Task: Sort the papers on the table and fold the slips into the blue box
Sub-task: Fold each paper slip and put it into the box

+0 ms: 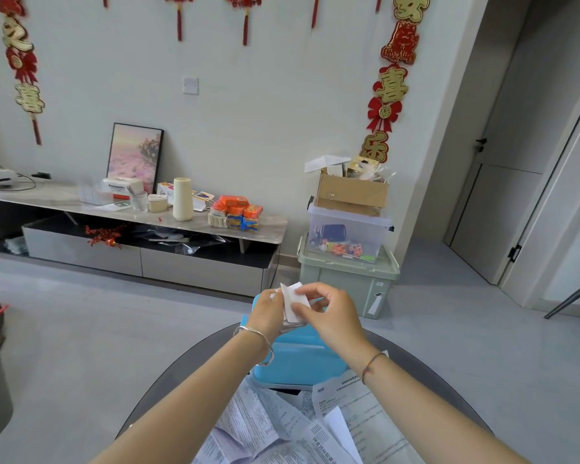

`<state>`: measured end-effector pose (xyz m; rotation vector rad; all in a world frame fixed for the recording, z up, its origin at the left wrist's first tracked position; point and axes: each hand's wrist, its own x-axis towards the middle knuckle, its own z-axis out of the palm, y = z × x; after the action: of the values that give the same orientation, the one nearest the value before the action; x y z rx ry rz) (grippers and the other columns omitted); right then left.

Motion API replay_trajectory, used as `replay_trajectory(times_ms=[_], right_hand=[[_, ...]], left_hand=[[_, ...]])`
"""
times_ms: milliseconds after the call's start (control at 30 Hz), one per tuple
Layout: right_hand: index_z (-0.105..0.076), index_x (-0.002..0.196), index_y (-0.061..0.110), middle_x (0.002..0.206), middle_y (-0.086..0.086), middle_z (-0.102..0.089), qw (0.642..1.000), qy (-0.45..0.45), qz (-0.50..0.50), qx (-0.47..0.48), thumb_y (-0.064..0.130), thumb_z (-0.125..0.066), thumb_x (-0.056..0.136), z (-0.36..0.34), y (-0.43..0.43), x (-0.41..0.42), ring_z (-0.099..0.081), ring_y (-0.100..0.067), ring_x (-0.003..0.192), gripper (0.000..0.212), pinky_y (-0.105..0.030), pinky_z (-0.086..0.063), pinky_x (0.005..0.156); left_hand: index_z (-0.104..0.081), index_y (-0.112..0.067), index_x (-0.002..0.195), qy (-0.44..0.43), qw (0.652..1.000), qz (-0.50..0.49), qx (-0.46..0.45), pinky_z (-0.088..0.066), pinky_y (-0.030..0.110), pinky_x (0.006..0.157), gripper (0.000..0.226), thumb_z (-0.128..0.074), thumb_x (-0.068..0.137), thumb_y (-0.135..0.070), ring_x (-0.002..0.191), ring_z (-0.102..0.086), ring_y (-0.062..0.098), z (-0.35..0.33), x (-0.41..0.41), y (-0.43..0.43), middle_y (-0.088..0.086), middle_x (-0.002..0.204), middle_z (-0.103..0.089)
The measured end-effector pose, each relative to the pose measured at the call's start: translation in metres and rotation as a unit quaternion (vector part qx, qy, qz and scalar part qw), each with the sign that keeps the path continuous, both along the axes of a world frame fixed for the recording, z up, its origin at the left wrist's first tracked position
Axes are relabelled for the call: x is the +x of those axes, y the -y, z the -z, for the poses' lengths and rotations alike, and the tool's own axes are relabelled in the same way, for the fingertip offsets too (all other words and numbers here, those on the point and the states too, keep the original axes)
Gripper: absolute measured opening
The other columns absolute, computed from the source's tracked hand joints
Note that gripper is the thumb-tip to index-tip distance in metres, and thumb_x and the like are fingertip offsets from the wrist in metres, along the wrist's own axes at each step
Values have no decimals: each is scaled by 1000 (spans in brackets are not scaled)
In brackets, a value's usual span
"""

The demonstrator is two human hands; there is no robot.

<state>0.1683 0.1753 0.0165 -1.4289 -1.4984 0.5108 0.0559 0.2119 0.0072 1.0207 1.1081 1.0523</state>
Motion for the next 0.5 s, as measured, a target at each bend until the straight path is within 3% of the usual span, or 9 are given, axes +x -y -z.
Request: replay_trajectory(times_ms=[67, 133, 233, 333, 400, 500], right_hand=[[-71, 97, 23, 85, 12, -58, 997, 78, 9, 15, 15, -72, 82, 2, 0, -2, -49, -2, 69, 17, -9, -38, 64], [-70, 101, 22, 94, 10, -54, 993, 115, 19, 35, 17, -73, 82, 3, -2, -2, -48, -5, 84, 20, -8, -36, 71], [-60, 116, 18, 114, 8, -51, 993, 107, 25, 51, 16, -70, 84, 1, -3, 0, -44, -6, 107, 33, -3, -32, 88], [-47, 137, 15, 131, 4, -52, 995, 96, -5, 8, 18, -53, 97, 3, -2, -4, -48, -12, 119, 41, -9, -32, 94], [-47, 136, 16, 125, 2, -58, 997, 73, -17, 1, 21, -46, 100, 7, -1, -10, -54, -14, 113, 37, -13, -38, 87], [-57, 121, 15, 101, 3, -63, 1000, -12, -10, -5, 17, -46, 100, 6, -2, -20, -57, -11, 90, 24, -11, -43, 72]], left_hand=[[-58, -2, 100, 61, 998, -7, -27, -50, 31, 62, 31, -39, 102, -26, 69, -58, 21, -7, -1, 5, 11, 80, -61], [-61, -4, 92, 78, 997, -3, -19, -49, 29, 61, 37, -43, 100, -36, 67, -57, 19, -5, 0, 3, 10, 78, -61], [-51, -4, 116, 12, 999, -25, 34, -51, 32, 72, 25, -45, 100, -22, 80, -58, 21, 4, 1, 1, 13, 100, -59], [-43, -9, 113, 18, 996, -62, 56, -50, 31, 74, 17, -40, 102, -20, 82, -56, 20, 3, 3, -2, 10, 99, -56], [-44, -7, 118, 46, 996, -62, 55, -53, 35, 78, 26, -38, 102, -26, 90, -60, 24, -2, 6, -3, 12, 104, -59], [-38, -7, 118, 45, 996, -63, 47, -49, 38, 85, 33, -36, 101, -35, 96, -58, 28, -7, 10, -3, 11, 105, -58]])
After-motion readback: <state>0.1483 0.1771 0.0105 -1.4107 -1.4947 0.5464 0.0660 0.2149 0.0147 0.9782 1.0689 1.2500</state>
